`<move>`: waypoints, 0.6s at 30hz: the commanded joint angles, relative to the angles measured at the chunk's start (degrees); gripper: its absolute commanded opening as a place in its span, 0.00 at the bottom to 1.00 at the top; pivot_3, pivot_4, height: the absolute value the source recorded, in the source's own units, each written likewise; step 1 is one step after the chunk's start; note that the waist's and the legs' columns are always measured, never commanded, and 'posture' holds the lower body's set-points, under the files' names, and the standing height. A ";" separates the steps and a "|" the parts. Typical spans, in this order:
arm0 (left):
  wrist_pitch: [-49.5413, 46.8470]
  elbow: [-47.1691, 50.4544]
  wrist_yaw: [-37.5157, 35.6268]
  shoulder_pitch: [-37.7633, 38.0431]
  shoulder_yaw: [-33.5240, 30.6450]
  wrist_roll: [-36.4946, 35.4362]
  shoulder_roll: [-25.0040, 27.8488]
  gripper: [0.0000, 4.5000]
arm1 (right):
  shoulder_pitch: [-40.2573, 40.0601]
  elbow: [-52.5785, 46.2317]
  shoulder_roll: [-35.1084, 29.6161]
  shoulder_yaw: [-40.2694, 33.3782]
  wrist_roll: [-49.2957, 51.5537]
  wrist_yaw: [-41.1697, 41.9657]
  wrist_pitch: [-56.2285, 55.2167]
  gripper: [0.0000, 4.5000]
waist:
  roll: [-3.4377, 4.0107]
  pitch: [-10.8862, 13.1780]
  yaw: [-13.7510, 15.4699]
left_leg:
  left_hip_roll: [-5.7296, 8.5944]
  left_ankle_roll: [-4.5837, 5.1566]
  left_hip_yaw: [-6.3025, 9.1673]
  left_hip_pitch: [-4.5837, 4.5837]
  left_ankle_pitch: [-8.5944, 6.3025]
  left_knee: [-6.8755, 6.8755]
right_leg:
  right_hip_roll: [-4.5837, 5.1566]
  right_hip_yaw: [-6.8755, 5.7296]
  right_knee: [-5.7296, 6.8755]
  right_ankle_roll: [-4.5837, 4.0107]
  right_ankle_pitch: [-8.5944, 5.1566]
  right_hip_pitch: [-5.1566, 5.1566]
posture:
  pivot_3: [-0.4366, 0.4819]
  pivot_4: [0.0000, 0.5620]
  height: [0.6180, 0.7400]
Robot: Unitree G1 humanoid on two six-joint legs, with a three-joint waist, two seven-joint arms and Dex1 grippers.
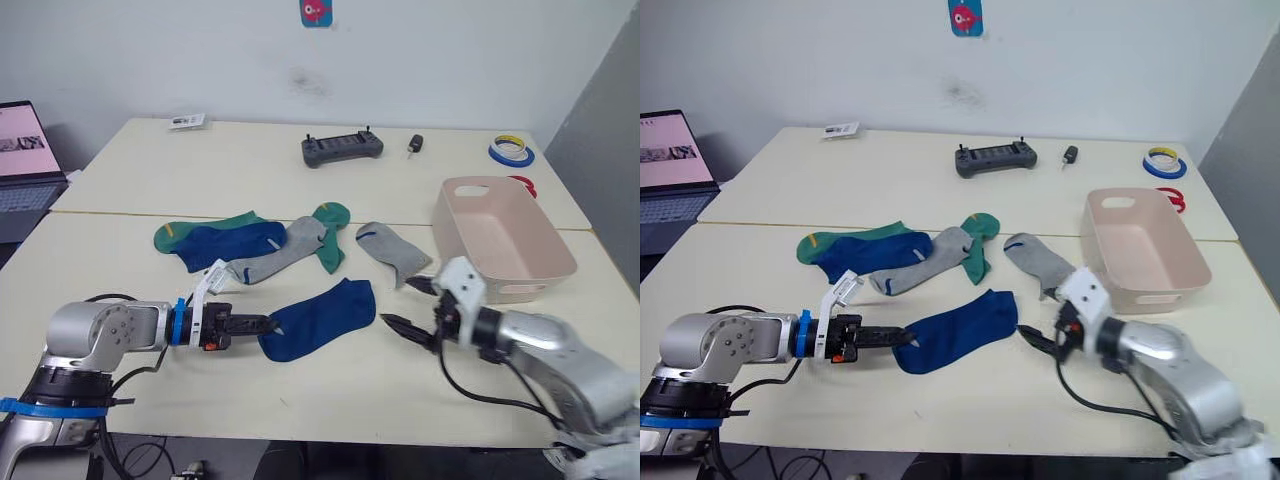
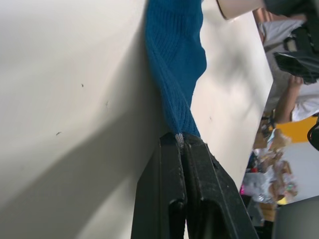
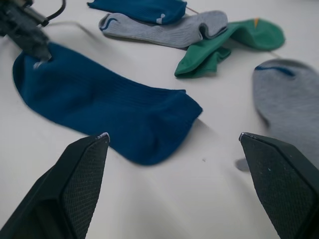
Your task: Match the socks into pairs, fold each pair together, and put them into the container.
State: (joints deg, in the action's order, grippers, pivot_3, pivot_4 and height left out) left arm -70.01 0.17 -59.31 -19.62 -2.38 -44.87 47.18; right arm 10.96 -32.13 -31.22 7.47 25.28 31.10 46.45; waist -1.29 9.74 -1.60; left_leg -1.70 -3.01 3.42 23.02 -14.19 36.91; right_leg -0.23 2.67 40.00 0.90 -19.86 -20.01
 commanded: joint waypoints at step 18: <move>6.93 2.72 0.13 5.66 -0.85 2.84 0.46 0.00 | 13.61 22.81 17.22 1.66 -3.22 -5.14 3.91 0.64 | 0.05 0.03 -0.21 | -0.02 0.02 -0.18 -0.01 -0.01 -0.04 | 0.02 -0.09 0.09 -0.01 0.01 -0.16 | 0.48 0.27 1.00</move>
State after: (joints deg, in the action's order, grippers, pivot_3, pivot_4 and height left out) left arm -63.64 1.13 -59.24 -14.08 -1.99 -41.60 47.62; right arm 23.42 -8.55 -14.45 10.67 20.55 25.25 50.28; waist -1.24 9.77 -1.81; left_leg -1.72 -2.99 3.25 23.01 -14.20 36.87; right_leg -0.21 2.58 40.09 0.90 -19.85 -20.16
